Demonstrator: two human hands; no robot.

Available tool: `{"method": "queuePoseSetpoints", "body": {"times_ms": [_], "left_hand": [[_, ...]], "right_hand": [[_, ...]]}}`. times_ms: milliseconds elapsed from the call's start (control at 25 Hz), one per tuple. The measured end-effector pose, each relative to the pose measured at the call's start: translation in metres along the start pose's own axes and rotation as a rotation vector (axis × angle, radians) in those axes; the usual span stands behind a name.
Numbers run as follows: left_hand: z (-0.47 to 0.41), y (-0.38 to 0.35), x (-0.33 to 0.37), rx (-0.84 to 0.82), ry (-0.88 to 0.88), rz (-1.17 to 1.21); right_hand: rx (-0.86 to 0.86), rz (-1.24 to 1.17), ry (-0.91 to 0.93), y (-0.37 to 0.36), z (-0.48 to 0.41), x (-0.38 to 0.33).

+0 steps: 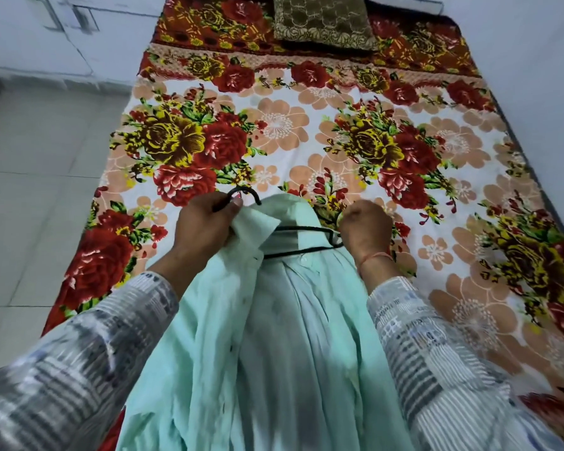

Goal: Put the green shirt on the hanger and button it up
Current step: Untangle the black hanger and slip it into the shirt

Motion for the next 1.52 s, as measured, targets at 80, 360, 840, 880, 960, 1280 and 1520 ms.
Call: {"method": "queuePoseSetpoints", "body": {"times_ms": [80,360,840,880,960,1280,1520], "left_hand": [[0.001,0.0,-0.002,0.009,-0.017,-0.049],[-0.003,0.02,-0.006,0.16,-0.042,-0.083],[0.003,0.026,0.001,0.178,-0.057,0.016],[0.004,0.025,0.001,0.166,-0.065,0.018],[0.006,0.023,0.003,0.134,-0.092,0.004],[0.011,0.008,0.0,0.151,-0.138,-0.056],[0.002,-0.041,0.027,0.233,-0.223,-0.184]], "right_hand": [[-0.23,0.103,-0.004,-0.023,0.01,0.015],[-0.09,-0.6,-0.348,-0.057,0.051,0.06],[-0.026,-0.319,-0.181,-0.052,0.013,0.054],[-0.015,-0.304,-0.147,-0.046,0.008,0.055],[-0.027,-0.312,-0.081,-0.033,-0.001,0.052],[-0.323,-0.561,-0.033,0.023,-0.022,0.045],[-0.658,-0.321,0.312,-0.044,0.095,-0.027]]}}
Point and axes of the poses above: each hand's wrist, its own z-axis away from the middle knuckle, its own y-axis out of the back of the hand, x = y × z, the point moved 6 cm from there along -z, towards the middle knuckle, and after that the axes turned 5 degrees about -y, right-handed, at the moved point
